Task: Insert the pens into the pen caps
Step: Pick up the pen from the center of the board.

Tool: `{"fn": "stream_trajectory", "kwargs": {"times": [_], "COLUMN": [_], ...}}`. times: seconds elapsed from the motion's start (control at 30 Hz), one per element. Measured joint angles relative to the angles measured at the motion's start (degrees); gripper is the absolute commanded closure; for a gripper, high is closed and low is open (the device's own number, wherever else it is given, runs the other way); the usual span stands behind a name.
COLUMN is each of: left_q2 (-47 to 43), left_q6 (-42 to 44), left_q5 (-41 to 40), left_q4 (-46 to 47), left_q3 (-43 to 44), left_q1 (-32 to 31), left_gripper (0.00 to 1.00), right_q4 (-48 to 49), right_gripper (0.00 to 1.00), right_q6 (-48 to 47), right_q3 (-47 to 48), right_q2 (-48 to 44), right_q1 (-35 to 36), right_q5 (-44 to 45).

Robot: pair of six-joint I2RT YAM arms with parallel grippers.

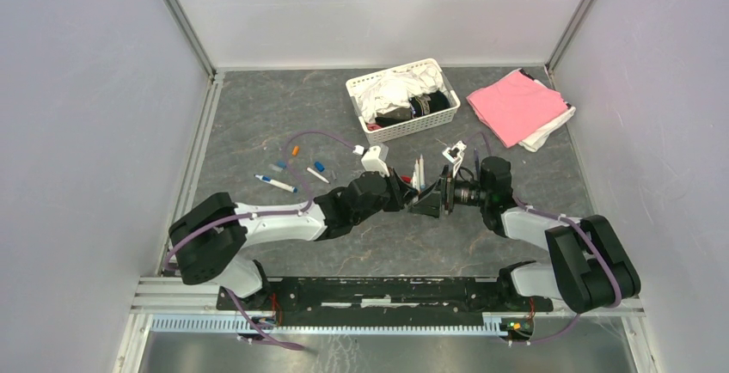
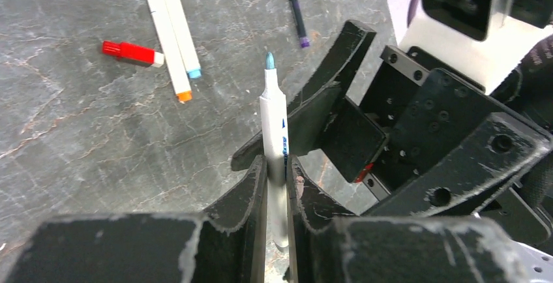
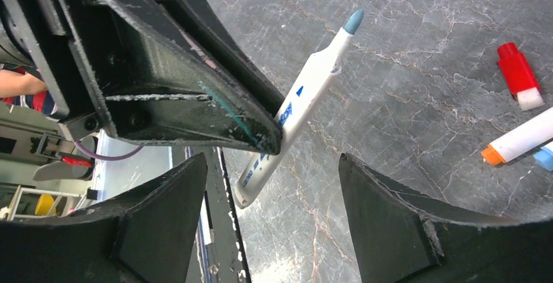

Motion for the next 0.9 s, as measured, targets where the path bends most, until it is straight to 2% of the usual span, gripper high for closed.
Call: {"fn": "stream_trajectory", "kwargs": {"times": [0.07,0.17,0.37,0.43,0.47,0.6,0.67,0.77,0.9], "left_q2": [0.0,0.1,0.1,0.1,0.1,0.0,-0.6,-4.1,-10.4], "left_q6": [0.0,0.0,0.5,0.5,0.5,0.7,1.3,2.4,4.5], "left_q5": [0.0,-0.1,-1.0,-1.4,-1.7,-2.5,-3.1,-4.3,-5.0], "left_q4": [0.7,1.3,1.9,2.0,2.1,2.1,1.9,1.8,1.7], "left_q3": [0.0,0.1,0.1,0.1,0.1,0.1,-0.1,-1.1,-2.8], "left_q1": [-0.4,-1.0,-1.6,-1.8,-1.9,-2.1,-2.3,-2.5,-2.5], "left_gripper": [0.98,0.98,0.98,0.96,0.93,0.54,0.38,0.26,0.22], "right_q4": [0.0,0.0,0.0,0.0,-0.2,-0.4,-0.6,-1.4,-3.6], "right_gripper": [0.28,0.42,0.80,0.90,0.94,0.99,1.00,1.00,1.00], "right_q6": [0.3,0.9,1.4,1.6,1.6,1.6,1.4,0.7,-1.6], "right_q3": [0.0,0.0,0.0,0.0,0.0,0.0,0.0,0.1,0.5], "right_q2": [0.0,0.0,0.1,0.2,0.2,0.2,0.2,0.2,0.1], "right_q1": [0.0,0.0,0.1,0.1,0.1,0.1,0.1,0.1,0.1], "right_q5": [0.1,0.5,0.6,0.7,0.7,0.7,0.7,0.7,0.8]}}
